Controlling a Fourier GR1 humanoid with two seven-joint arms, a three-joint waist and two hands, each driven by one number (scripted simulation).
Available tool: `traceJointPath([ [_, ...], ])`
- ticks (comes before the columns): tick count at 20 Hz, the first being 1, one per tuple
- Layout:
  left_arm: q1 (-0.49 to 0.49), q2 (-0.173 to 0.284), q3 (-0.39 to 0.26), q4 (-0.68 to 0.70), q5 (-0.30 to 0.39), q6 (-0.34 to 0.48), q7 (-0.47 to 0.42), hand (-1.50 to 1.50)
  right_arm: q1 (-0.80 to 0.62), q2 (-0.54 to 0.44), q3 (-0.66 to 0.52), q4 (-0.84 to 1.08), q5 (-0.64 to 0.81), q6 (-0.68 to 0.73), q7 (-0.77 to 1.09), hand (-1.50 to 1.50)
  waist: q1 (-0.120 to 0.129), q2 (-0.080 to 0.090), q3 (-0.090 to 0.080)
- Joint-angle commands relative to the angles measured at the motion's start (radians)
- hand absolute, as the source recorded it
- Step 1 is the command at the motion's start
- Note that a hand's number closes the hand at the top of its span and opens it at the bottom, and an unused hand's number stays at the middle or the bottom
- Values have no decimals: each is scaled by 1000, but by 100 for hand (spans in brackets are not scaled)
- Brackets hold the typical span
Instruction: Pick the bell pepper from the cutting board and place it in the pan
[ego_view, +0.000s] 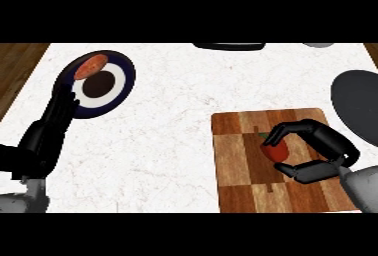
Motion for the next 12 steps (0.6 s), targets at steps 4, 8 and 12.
traceJointPath([
  [4,-104,-24,-11,46,-50,56,40,0,-139,-169,-151,226,136,90,-439,-150,-29,-1,2],
  [8,-140,-60,-22,129,-74,66,9,0,-244,-302,-131,297,201,185,-524,-150,-29,-3,-1],
  [12,-156,-71,-22,167,-73,48,-22,0,-365,-395,-53,287,319,174,-492,-150,-10,-1,-4],
])
